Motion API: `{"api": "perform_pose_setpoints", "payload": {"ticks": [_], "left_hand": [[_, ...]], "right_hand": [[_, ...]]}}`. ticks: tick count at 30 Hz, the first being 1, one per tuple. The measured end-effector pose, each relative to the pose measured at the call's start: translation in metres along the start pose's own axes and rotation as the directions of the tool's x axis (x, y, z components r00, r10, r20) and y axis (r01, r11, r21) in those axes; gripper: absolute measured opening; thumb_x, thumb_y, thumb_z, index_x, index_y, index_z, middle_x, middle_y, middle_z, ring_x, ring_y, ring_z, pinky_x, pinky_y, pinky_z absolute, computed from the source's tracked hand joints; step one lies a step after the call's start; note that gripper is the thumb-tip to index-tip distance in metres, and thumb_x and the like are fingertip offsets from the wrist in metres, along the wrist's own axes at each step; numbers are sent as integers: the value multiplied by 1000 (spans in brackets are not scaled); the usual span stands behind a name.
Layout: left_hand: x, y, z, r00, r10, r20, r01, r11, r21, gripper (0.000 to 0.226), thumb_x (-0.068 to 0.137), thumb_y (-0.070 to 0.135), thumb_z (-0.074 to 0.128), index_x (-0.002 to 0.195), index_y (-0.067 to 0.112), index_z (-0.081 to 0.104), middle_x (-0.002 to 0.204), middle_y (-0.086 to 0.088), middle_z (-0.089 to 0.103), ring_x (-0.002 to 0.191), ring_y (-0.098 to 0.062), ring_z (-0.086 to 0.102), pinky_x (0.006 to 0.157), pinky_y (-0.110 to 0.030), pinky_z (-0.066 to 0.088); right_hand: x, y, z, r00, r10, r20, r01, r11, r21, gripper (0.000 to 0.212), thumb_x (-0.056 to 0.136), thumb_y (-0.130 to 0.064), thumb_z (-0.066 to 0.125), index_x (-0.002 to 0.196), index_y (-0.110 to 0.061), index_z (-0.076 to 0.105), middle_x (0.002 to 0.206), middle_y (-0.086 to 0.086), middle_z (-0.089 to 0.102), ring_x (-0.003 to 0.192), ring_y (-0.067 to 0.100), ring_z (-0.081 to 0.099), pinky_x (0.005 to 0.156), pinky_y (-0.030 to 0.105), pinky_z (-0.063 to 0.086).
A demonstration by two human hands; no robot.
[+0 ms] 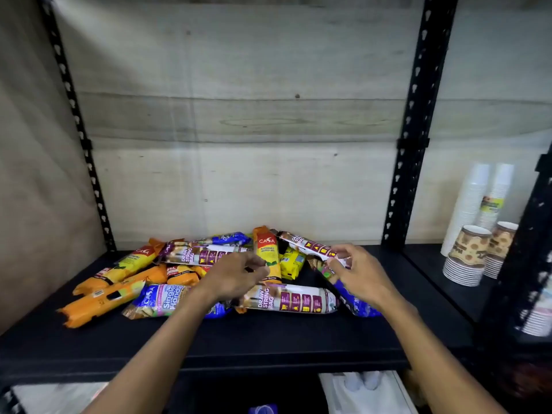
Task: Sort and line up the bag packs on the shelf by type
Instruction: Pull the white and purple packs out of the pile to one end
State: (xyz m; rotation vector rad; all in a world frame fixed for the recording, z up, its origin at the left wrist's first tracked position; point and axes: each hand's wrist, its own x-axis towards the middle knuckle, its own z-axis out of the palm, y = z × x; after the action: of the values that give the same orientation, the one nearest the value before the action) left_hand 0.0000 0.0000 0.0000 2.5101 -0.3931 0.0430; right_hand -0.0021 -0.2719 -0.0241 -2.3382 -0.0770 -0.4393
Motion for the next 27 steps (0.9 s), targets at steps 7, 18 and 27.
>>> {"api": "perform_pose_setpoints", "payload": {"ticks": [7, 18, 27], "left_hand": [[27, -11, 25, 977, -85, 194, 44, 978, 205, 81, 69, 74, 63, 136, 30, 52, 142, 6, 55, 128, -18, 52, 112, -48, 37], [52, -27, 9, 892, -110, 438, -35, 950, 309, 73, 65, 61, 77, 130, 38, 52, 128, 12, 58, 121, -15, 50, 113, -43, 29], [51, -46, -5, 942, 5, 336, 14, 998, -54, 65, 59, 41, 90, 118, 40, 62, 115, 16, 63, 100, -4, 64, 85, -23, 57]], "right_hand": [[57, 18, 4, 994, 93, 57, -78, 973, -218, 49, 93, -45, 58, 137, -24, 52, 138, 6, 53, 126, 23, 52, 103, 44, 46], [129, 26, 49, 941, 159, 298, -61, 948, -313, 63, 93, -65, 45, 139, -21, 49, 136, 5, 59, 115, 25, 59, 95, 42, 49], [132, 29, 48, 959, 121, 255, -36, 948, -315, 64, 88, -67, 53, 137, -25, 53, 135, 2, 62, 114, 25, 61, 90, 41, 51]]}}
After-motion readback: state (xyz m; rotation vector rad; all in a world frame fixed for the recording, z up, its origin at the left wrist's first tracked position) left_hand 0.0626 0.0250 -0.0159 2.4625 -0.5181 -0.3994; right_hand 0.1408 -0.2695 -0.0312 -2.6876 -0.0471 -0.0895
